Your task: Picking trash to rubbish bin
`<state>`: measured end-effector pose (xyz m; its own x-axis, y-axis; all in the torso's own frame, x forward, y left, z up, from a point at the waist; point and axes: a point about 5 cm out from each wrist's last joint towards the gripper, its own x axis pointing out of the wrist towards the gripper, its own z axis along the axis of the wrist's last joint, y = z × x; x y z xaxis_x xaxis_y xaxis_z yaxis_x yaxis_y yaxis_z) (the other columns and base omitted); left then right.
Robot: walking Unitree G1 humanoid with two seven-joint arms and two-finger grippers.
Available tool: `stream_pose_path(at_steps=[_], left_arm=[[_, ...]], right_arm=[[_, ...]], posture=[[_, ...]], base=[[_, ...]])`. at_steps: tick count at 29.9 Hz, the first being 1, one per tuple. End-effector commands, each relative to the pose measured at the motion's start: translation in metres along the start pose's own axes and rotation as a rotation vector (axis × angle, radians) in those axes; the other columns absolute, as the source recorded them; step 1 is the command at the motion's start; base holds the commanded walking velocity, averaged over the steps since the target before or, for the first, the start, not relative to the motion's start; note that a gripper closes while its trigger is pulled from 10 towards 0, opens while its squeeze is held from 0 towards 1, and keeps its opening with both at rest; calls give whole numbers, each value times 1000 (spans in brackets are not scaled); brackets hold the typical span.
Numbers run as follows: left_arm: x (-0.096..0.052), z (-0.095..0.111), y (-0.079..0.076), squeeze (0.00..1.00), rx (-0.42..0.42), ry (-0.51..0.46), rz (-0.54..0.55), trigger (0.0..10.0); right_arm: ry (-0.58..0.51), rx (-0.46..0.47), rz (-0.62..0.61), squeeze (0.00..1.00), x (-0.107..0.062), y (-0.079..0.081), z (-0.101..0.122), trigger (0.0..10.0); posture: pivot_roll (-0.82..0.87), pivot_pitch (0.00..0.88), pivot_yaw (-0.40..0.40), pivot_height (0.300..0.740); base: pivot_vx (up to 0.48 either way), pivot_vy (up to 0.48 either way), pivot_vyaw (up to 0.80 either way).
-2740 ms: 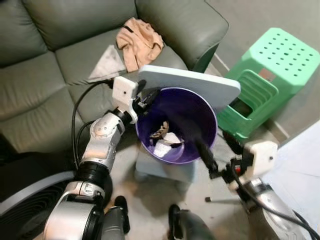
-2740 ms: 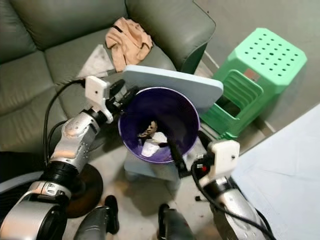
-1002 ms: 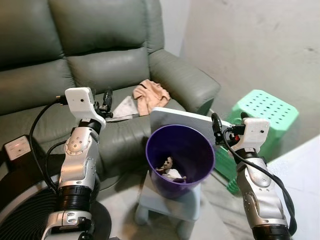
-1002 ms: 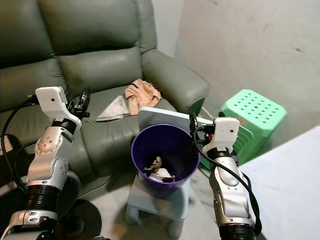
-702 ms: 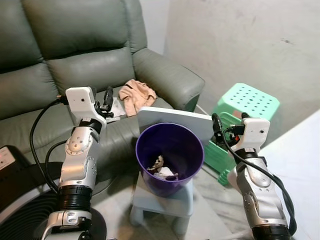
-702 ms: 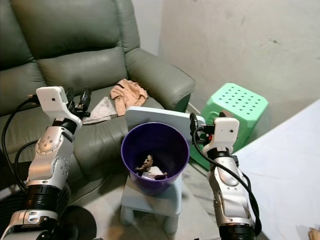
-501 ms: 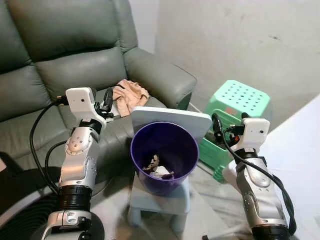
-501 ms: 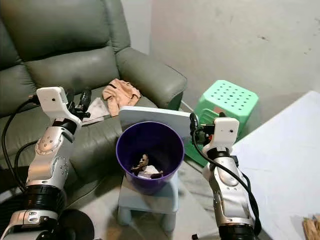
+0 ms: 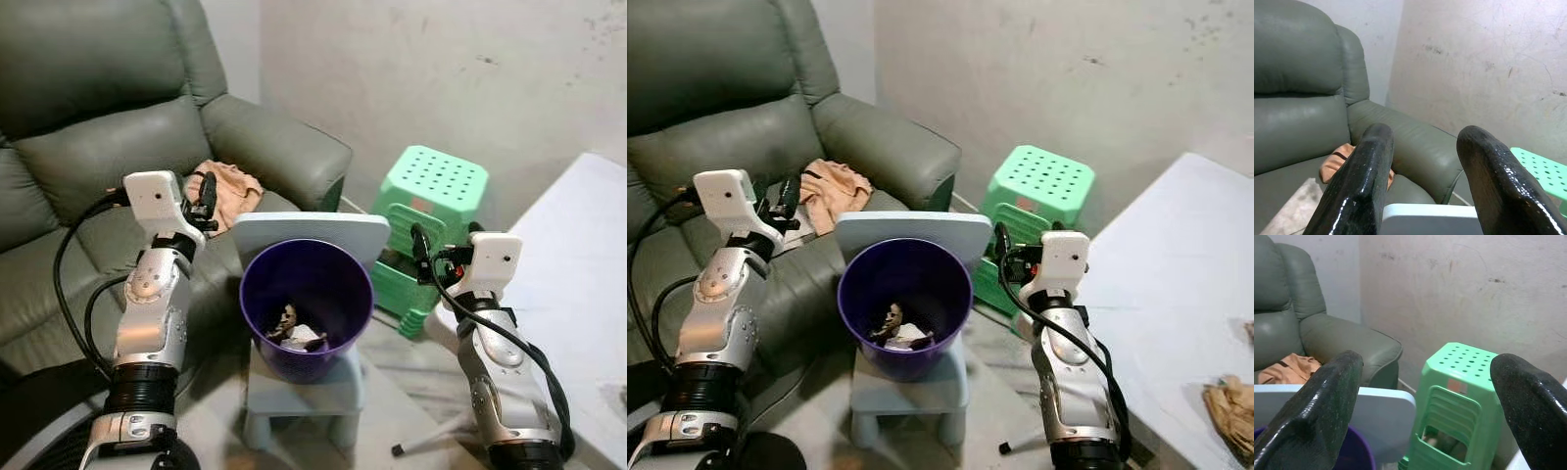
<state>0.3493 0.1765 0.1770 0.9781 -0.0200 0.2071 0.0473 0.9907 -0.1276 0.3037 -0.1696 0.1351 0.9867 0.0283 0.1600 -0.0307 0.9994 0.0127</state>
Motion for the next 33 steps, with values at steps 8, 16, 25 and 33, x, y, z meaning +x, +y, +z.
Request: stream_pose_path(at_steps=[8,16,25,33], left_arm=[[6,4,-2,0,-18,1,-1,10000],[3,2,4,0,-8,10,21,10000],[1,2,5,0,1,11,23,10000],[-3,2,9,0,17,10,38,10000]], right_arm=[[-14,3,-11,0,6,0,4,10000],[-13,10,2,0,7,4,4,10000],[-10,13,14,0,10,7,3,10000],[-5,18,37,0,12,12,2,10000]], posture=[[-40,35,-61,740],[-34,36,-65,740],[-17,39,-76,740],[4,38,-85,740]], base=[[0,0,-749],[0,197,-750],[0,0,-750],[0,0,-750]])
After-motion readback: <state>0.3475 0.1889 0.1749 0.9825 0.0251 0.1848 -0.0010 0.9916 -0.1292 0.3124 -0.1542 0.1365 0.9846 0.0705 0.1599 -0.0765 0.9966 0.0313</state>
